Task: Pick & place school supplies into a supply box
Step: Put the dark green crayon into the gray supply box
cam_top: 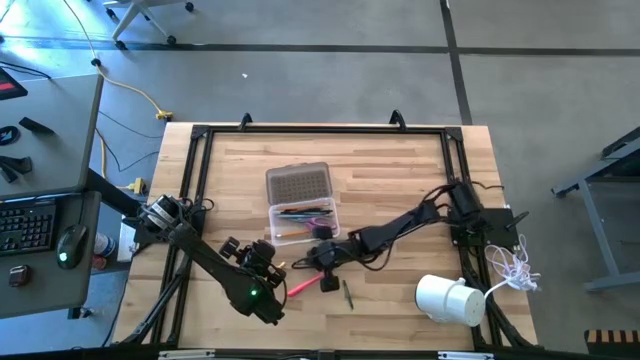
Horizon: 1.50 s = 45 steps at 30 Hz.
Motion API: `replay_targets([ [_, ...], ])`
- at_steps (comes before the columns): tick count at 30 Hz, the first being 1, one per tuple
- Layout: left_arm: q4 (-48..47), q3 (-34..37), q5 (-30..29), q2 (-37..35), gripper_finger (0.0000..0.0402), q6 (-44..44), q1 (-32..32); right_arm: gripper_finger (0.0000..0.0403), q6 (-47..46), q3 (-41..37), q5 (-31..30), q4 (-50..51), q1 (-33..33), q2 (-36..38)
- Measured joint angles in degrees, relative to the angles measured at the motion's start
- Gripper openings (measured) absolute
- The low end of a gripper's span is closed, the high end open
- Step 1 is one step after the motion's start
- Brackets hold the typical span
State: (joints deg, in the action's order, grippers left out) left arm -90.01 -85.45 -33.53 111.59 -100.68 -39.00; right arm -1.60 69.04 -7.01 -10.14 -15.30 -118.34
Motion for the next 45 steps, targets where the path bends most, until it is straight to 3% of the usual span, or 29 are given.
replay_targets([
  [6, 0.0, 0.0, 0.1, 0.0, 0.0088, 0.1, 0.0, 0.0016, 10.5, 0.3, -13.0, 1.4, 2.3, 6.7],
  [10, 0.0, 0.0, 0.1, 0.0, 0.0088, 0.2, 0.0, 0.0007, 12.4, 0.3, -16.5, 3.0, 6.0, 8.7],
  [15, 0.0, 0.0, 0.8, 0.0, 0.0088, 0.2, 0.0, 0.0010, 3.3, -1.3, -7.7, 6.6, 11.3, 7.4],
  [19, 0.0, 0.0, 1.0, 0.0, 0.0088, 0.2, 0.0, 0.0024, 1.7, -4.9, -1.9, 3.5, 13.5, 6.9],
  [25, 0.0, 0.0, 1.0, 0.0, 0.0088, 0.4, 0.0, 0.0041, 2.3, -10.0, -1.5, -3.5, 14.1, 6.7],
  [32, 0.0, 0.0, 1.0, 0.0, 0.0088, 0.4, 0.0, 0.0064, 6.9, -10.0, -0.3, -3.1, 13.1, 8.4],
  [38, 0.0, 0.0, 1.0, 0.0, 0.0088, 0.4, 0.0, 0.0068, 14.8, -9.8, 1.4, 2.4, 9.4, 15.4],
  [41, 0.0, 0.0, 1.0, 0.0, 0.0088, 0.4, 0.0, 0.0067, 18.8, -9.7, 7.1, 8.3, 7.4, 19.8],
  [45, 0.0, 0.0, 1.2, 0.0, 0.0088, 0.4, 0.0, 0.0067, 21.7, -9.9, 24.4, 15.3, 5.4, 23.1],
])
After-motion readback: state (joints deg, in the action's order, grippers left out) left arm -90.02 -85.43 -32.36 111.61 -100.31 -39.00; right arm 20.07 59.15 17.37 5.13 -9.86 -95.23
